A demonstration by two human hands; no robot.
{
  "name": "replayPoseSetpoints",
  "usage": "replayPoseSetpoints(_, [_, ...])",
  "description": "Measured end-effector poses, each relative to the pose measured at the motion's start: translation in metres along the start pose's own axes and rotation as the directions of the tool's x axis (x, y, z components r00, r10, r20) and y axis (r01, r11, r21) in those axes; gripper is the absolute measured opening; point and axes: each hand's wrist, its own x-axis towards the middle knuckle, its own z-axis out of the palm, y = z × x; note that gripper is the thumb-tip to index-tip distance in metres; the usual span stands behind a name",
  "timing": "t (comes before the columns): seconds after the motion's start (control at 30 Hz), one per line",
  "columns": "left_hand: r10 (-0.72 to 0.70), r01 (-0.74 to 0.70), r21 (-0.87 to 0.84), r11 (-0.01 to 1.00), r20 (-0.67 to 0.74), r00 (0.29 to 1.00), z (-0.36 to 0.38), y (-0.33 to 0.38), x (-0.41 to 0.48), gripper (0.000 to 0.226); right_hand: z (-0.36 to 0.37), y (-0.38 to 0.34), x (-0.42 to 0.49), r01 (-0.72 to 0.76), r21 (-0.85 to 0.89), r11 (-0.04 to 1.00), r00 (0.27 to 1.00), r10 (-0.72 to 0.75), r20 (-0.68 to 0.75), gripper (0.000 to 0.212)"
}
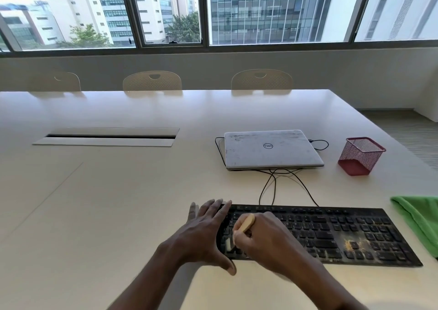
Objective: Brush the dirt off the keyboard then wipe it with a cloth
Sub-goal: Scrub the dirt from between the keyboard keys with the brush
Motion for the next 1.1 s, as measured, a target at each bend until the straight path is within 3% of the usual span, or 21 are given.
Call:
replayPoseSetpoints(0.1, [0.004, -0.004, 0.001, 1.0, -0.001, 1.0, 0.0, -0.001, 0.001, 0.153, -0.002, -0.001, -0.002, -0.019, -0.011, 1.0, 0.996, 0.02, 0.092, 0.02])
replayPoseSetpoints(0.27, [0.008, -0.008, 0.021, 1.0, -0.003, 1.0, 0.0, -0.001, 0.002, 0.153, -0.02, 0.007, -0.001, -0.036, 0.023, 0.999, 0.998, 0.037, -0.045, 0.019])
replayPoseSetpoints(0.43, [0.032, -0.031, 0.048, 0.998, -0.004, 0.999, 0.001, 0.004, 0.007, 0.151, -0.02, 0.011, -0.004, -0.012, -0.087, 0.996, 0.991, 0.023, 0.129, 0.02])
replayPoseSetpoints(0.6, [0.042, -0.043, 0.053, 0.998, 0.007, 0.999, 0.0, 0.006, 0.011, 0.151, -0.022, 0.013, -0.001, 0.011, -0.073, 0.997, 1.0, -0.011, 0.001, 0.02])
replayPoseSetpoints(0.73, [0.053, -0.053, 0.054, 0.997, 0.01, 0.999, 0.0, 0.006, 0.012, 0.149, -0.02, 0.014, -0.004, 0.004, -0.1, 0.995, 0.991, 0.009, 0.133, 0.022])
replayPoseSetpoints(0.9, [0.058, -0.059, 0.051, 0.997, 0.011, 0.998, -0.001, 0.006, 0.013, 0.147, -0.026, 0.018, -0.001, 0.003, -0.103, 0.995, 1.0, -0.003, 0.005, 0.023])
replayPoseSetpoints(1.03, [0.074, -0.075, 0.051, 0.996, 0.019, 0.997, -0.004, 0.011, 0.015, 0.145, -0.02, 0.015, -0.005, 0.01, -0.094, 0.995, 0.99, 0.004, 0.142, 0.023])
replayPoseSetpoints(1.1, [0.08, -0.081, 0.045, 0.996, 0.027, 0.996, -0.005, 0.012, 0.016, 0.145, -0.022, 0.016, -0.004, 0.011, -0.09, 0.996, 0.991, 0.001, 0.135, 0.023])
